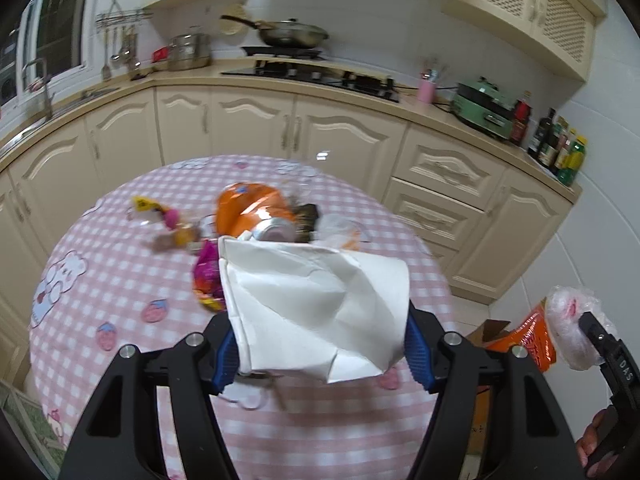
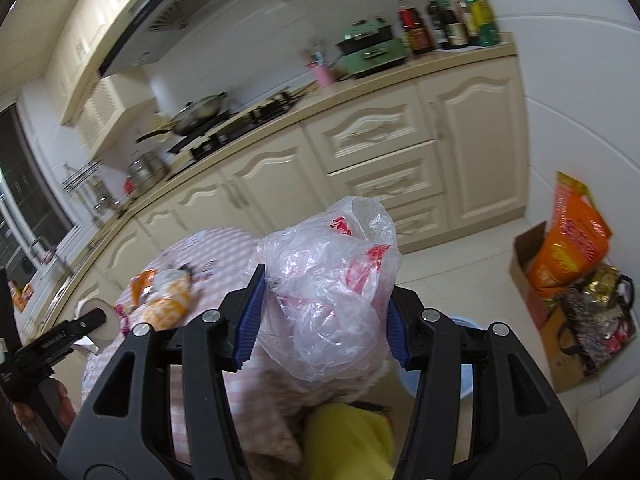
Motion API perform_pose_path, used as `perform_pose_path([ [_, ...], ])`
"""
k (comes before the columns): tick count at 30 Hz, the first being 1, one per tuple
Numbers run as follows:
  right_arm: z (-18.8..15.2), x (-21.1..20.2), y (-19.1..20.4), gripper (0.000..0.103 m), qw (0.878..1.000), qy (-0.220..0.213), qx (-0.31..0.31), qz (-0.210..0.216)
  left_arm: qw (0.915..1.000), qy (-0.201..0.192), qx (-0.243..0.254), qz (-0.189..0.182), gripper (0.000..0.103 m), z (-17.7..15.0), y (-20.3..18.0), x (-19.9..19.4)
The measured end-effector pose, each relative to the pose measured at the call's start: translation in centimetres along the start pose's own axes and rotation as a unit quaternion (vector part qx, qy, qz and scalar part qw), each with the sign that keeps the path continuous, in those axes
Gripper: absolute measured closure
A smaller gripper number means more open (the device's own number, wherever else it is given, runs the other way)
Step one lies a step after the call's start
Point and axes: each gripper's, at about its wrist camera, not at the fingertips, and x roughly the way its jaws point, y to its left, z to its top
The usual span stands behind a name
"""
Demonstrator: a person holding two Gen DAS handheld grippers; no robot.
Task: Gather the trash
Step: 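Carry both items to the blue bucket and open the left tool over it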
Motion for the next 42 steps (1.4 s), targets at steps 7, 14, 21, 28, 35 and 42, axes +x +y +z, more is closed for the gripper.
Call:
perform_pose_path([
  [7, -0.1, -1.1, -5.2, 0.051, 0.999, -0.001, 0.034, -0.034, 0.9981, 0.005, 0.05, -0.036, 0.037, -0.1, -7.3, 1.2],
  [14, -0.4, -1.3, -9.3, 0.051, 0.996, 0.014, 0.058, -0.073, 0.9911, 0.044, 0.094, -0.084, 0.037, -1.5, -13.8, 4.2],
  [21, -1.0, -0.5, -13.0, 0.051, 0.989, 0.036, 0.09, -0.109, 0.9774, 0.109, 0.148, -0.104, 0.037, -4.4, -19.8, 8.8],
  [28, -2.2, 1.0, -15.3, 0.051, 0.983, 0.067, 0.115, -0.127, 0.9623, 0.171, 0.188, -0.096, 0.034, -7.1, -23.7, 13.6],
  [35, -2.6, 1.6, -16.2, 0.051, 0.98, 0.081, 0.126, -0.129, 0.9625, 0.149, 0.215, -0.071, 0.013, -7.1, -25.6, 14.6],
  [42, -2.3, 4.5, -15.0, 0.049, 0.982, 0.108, 0.108, -0.112, 0.9668, 0.16, 0.191, -0.056, 0.013, -6.4, -23.1, 14.2],
])
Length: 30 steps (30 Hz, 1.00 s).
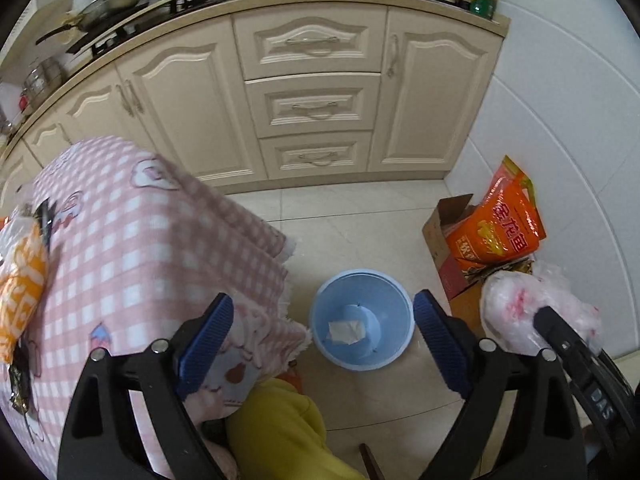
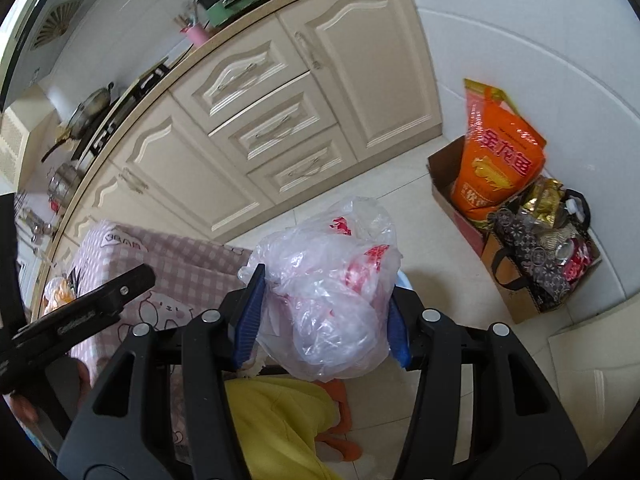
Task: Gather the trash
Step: 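Carry both items to the blue bucket and open the left tool over it, then open the right tool to drop the clear bag into the bucket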
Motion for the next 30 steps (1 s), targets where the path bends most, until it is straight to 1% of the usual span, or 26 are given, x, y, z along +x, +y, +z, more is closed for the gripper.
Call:
perform_pose_path([
  [1, 0.2, 0.4, 0.4, 0.047, 1.0, 0.006, -0.005, -0.001, 1.0, -0.001, -0.005, 0.002, 0.013, -0.1, 0.5, -0.3],
  [2, 0.5, 0.7, 0.9, 0.037, 1.0, 0.01, -0.009, -0.002, 0.9999, -0.003, -0.01, 0.004, 0.013, -0.1, 0.8, -0.4],
  [3, 0.8, 0.8, 1.5, 0.028, 1.0, 0.011, -0.012, 0.002, 0.9998, -0.007, -0.019, 0.01, 0.013, -0.2, 1.5, -0.9],
  [4, 1.4, 0.7, 2.1, 0.012, 1.0, 0.009, -0.013, 0.009, 0.9996, -0.01, -0.023, 0.014, 0.013, -0.2, 1.9, -1.1],
  [5, 1.8, 0.3, 2.6, 0.01, 1.0, -0.001, -0.011, 0.019, 0.9994, -0.014, -0.026, 0.017, 0.013, -0.2, 2.2, -1.4],
  [7, 2.4, -0.9, 3.3, 0.01, 0.999, -0.028, -0.012, 0.038, 0.9989, -0.021, -0.036, 0.023, 0.013, -0.2, 3.1, -2.2],
  [10, 2.4, -1.8, 4.2, 0.01, 0.998, -0.036, -0.031, 0.041, 0.9985, -0.027, -0.043, 0.021, 0.013, -0.4, 3.7, -2.9],
  [12, 1.8, -1.8, 4.3, 0.01, 0.998, -0.028, -0.037, 0.04, 0.9984, -0.029, -0.045, 0.021, 0.013, -0.6, 3.9, -3.1],
  [16, 0.2, -1.3, 4.3, 0.009, 0.999, 0.011, -0.032, 0.027, 0.9986, -0.023, -0.045, 0.018, 0.013, -1.4, 4.0, -3.2],
  [18, -0.5, -1.5, 4.6, 0.009, 0.998, 0.024, -0.041, 0.035, 0.9987, -0.02, -0.045, 0.016, 0.013, -2.0, 4.0, -3.3],
  [21, -1.3, -2.4, 5.1, 0.009, 0.998, 0.018, -0.05, 0.027, 0.9986, -0.017, -0.048, 0.015, 0.013, -2.7, 4.2, -3.5],
  [30, -2.4, -4.3, 6.7, 0.009, 0.998, 0.013, -0.06, 0.035, 0.9974, -0.03, -0.065, 0.009, 0.013, -4.7, 5.6, -6.1],
])
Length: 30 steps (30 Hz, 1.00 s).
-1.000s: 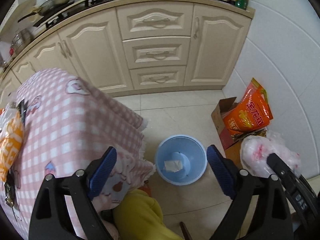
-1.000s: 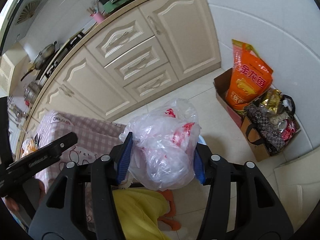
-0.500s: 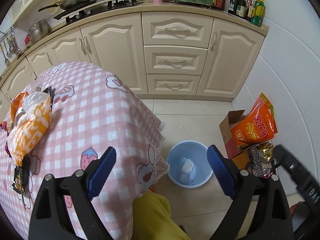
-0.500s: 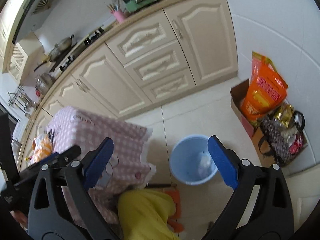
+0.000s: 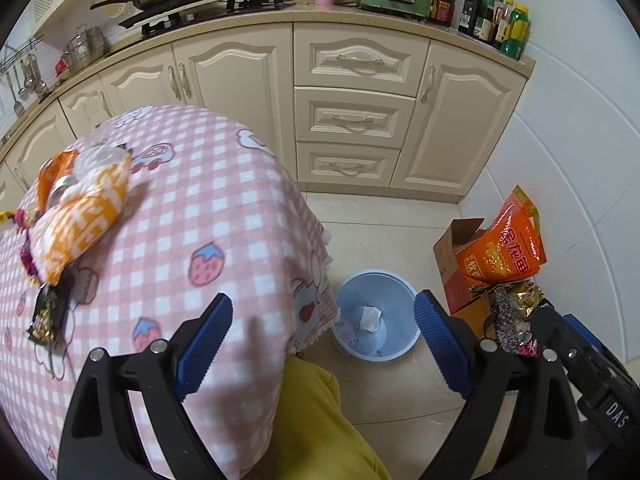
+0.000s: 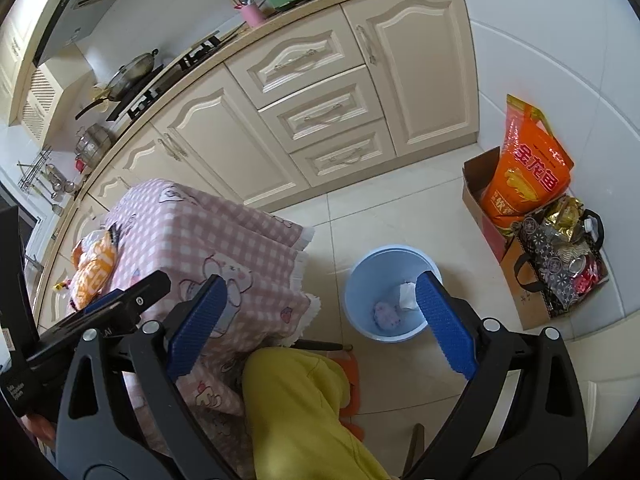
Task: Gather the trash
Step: 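Open the right tool to drop the clear bag into the bucket, then move both tools back over the table toward the remaining trash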
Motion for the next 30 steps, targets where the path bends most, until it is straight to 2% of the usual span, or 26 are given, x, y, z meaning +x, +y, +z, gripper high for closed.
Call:
perform_pose_path([
  [11, -1.5, -1.4, 5.1, 0.009, 0.998, -0.001, -0.049, 0.029, 0.9988, -0.028, -0.042, 0.001, 0.013, -2.4, 4.7, -4.3],
  [16, -2.4, -1.5, 8.6, 0.008, 0.995, 0.006, -0.081, 0.052, 0.9953, -0.049, -0.083, 0.012, 0.012, -3.4, 8.4, -6.5],
  [26, -5.1, -0.5, 16.2, 0.008, 0.981, 0.04, -0.157, 0.106, 0.9851, -0.057, -0.148, 0.065, 0.012, -6.9, 16.0, -9.0],
  [30, -6.4, 0.4, 19.6, 0.008, 0.971, 0.06, -0.192, 0.128, 0.9774, -0.061, -0.182, 0.089, 0.012, -8.3, 19.1, -10.0],
])
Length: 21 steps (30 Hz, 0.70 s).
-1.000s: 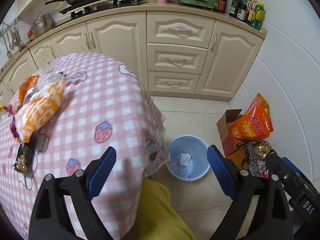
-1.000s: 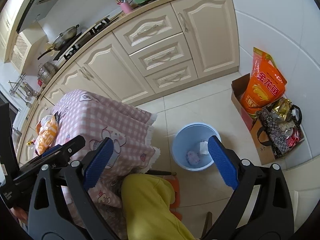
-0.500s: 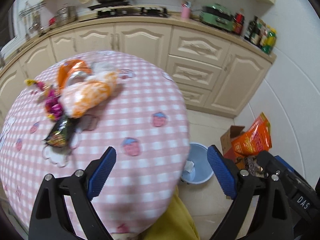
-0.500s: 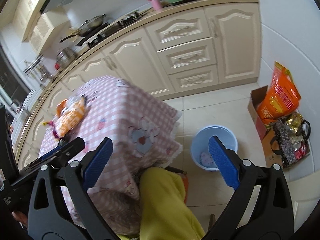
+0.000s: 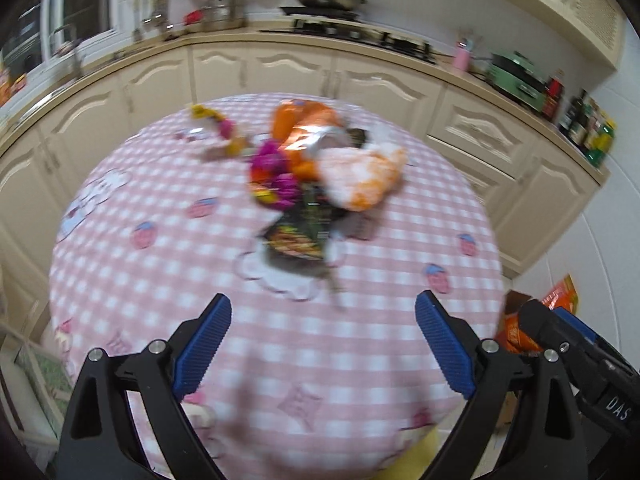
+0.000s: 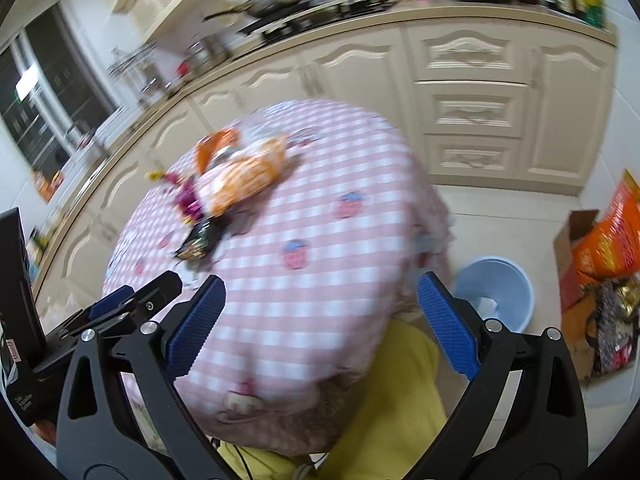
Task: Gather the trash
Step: 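Move both tools back over the table toward the remaining trash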
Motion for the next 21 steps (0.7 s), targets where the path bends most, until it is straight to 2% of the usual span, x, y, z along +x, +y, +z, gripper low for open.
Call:
perform_pose_path([
  [9, 0.4, 4.7, 6.6, 0.008, 0.996, 0.034, -0.07, 0.039, 0.9974, 0.008, -0.059, 0.041, 0.012, -0.5, 6.6, 0.0],
  [13, 0.5, 7.0, 7.8, 0.009, 0.996, 0.056, -0.062, 0.035, 0.9952, 0.014, -0.083, 0.049, 0.012, -0.6, 9.1, 0.3],
  [14, 0.4, 7.6, 8.2, 0.013, 0.995, 0.058, -0.068, 0.034, 0.9946, 0.016, -0.089, 0.05, 0.012, -0.6, 9.7, 0.4],
  [15, 0.3, 8.2, 8.6, 0.024, 0.995, 0.061, -0.075, 0.026, 0.9937, 0.018, -0.098, 0.051, 0.012, -0.7, 10.4, 0.6],
  [17, 0.0, 9.5, 8.9, 0.037, 0.994, 0.076, -0.074, 0.02, 0.9925, 0.022, -0.108, 0.054, 0.012, -0.8, 11.4, 0.9],
  [18, -0.1, 10.0, 8.8, 0.039, 0.994, 0.084, -0.067, 0.025, 0.9918, 0.026, -0.112, 0.056, 0.012, -0.8, 11.9, 1.1],
  [19, -0.1, 9.9, 9.0, 0.043, 0.995, 0.071, -0.066, 0.018, 0.9911, 0.028, -0.116, 0.059, 0.012, -0.9, 12.2, 1.2],
  [21, 0.2, 9.9, 9.3, 0.068, 0.996, 0.062, -0.063, 0.014, 0.9896, 0.034, -0.125, 0.063, 0.012, -1.0, 13.0, 1.6],
])
